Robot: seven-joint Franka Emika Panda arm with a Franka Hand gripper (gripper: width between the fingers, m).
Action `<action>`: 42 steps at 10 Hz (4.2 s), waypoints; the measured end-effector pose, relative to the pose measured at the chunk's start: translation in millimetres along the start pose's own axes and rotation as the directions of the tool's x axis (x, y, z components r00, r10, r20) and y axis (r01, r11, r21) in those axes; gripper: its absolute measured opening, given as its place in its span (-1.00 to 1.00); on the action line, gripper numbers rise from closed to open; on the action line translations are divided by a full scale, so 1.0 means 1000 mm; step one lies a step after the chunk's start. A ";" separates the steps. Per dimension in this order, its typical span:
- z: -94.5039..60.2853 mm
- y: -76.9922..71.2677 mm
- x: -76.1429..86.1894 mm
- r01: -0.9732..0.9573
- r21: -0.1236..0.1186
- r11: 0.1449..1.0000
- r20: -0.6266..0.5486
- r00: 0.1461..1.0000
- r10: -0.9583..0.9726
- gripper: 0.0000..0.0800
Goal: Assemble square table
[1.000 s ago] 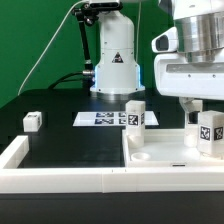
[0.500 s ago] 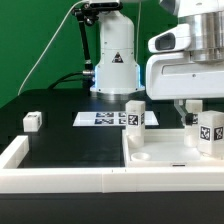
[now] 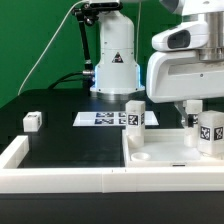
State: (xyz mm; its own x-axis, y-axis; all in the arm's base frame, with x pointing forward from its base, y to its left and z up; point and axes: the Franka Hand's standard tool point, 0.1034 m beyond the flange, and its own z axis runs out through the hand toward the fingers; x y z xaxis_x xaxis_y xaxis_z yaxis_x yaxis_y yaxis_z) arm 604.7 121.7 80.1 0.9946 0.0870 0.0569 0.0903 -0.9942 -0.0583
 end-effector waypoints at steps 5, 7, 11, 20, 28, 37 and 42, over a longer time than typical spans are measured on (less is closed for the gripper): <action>0.001 0.003 0.000 0.222 -0.010 0.975 -0.011 0.975 -0.222 0.23; 0.001 0.003 0.000 0.220 -0.010 0.975 -0.011 0.975 -0.220 -0.10; 0.001 0.003 0.000 0.175 -0.008 0.985 -0.012 0.985 -0.175 -0.28; 0.003 0.000 0.000 -0.767 0.012 0.642 0.000 0.642 0.767 -0.27; 0.002 -0.001 0.000 -0.739 0.016 0.673 0.004 0.673 0.740 0.60; 0.004 0.001 -0.003 0.000 0.004 1.000 0.018 1.000 0.000 0.62; 0.004 0.002 -0.004 0.238 0.005 0.971 0.018 0.971 -0.238 0.62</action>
Offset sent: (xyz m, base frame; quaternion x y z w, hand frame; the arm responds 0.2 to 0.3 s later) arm 0.0000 0.0000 0.0000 0.0000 0.0000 -0.1938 0.9810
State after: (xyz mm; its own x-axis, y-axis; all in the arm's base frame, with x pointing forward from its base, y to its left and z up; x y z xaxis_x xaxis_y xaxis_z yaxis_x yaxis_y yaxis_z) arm 601.4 119.7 75.7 0.9454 0.3221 0.0507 0.3244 -0.9447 -0.0480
